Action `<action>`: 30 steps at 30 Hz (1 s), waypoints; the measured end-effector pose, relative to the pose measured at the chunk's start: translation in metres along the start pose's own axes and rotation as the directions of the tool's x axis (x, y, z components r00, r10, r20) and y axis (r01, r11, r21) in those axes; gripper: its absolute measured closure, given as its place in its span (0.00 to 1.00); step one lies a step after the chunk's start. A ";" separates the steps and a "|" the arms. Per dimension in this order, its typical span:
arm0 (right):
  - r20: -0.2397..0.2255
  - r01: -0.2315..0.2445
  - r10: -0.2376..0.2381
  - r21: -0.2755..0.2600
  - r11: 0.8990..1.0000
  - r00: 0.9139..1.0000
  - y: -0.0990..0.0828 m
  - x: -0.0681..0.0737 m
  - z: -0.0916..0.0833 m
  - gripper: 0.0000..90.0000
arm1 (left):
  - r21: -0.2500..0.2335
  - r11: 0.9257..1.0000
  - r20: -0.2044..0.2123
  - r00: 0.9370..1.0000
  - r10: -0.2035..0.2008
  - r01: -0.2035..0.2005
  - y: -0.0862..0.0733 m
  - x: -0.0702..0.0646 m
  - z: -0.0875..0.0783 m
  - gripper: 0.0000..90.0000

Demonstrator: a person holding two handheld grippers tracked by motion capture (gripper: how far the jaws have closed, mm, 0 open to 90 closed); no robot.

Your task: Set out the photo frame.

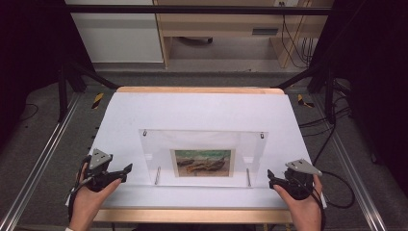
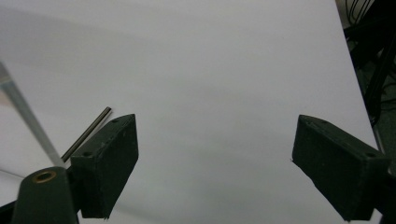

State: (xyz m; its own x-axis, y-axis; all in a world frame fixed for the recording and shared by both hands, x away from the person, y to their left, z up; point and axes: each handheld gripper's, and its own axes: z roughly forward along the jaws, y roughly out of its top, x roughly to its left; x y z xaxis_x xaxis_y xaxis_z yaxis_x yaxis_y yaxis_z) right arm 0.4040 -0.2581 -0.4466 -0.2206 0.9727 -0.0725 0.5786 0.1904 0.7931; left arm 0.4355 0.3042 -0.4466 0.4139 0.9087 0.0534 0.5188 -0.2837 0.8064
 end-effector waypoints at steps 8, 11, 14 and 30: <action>0.004 -0.011 0.011 0.033 0.999 1.000 0.009 -0.015 0.020 0.16 | 0.030 1.000 0.013 1.000 0.008 -0.009 0.005 0.004 0.016 0.18; 0.002 -0.024 0.024 0.049 0.998 1.000 0.012 -0.020 0.027 0.15 | 0.041 0.999 0.020 1.000 0.012 -0.013 0.007 0.006 0.023 0.17; 0.001 -0.034 0.034 0.056 0.998 0.999 0.014 -0.022 0.035 0.15 | 0.047 0.999 0.023 1.000 0.015 -0.016 0.010 0.007 0.030 0.17; -0.043 -0.089 0.093 0.086 0.992 0.995 0.032 -0.027 0.068 0.11 | 0.077 0.997 -0.015 1.000 0.009 -0.008 0.023 0.021 0.054 0.15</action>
State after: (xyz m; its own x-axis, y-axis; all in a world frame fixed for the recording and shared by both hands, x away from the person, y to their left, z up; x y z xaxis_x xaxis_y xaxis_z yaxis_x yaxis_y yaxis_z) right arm 0.4818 -0.2692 -0.4608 -0.1997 0.9795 0.0277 0.6616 0.1139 0.7411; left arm 0.4969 0.3006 -0.4590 0.4073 0.9106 0.0699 0.5719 -0.3140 0.7579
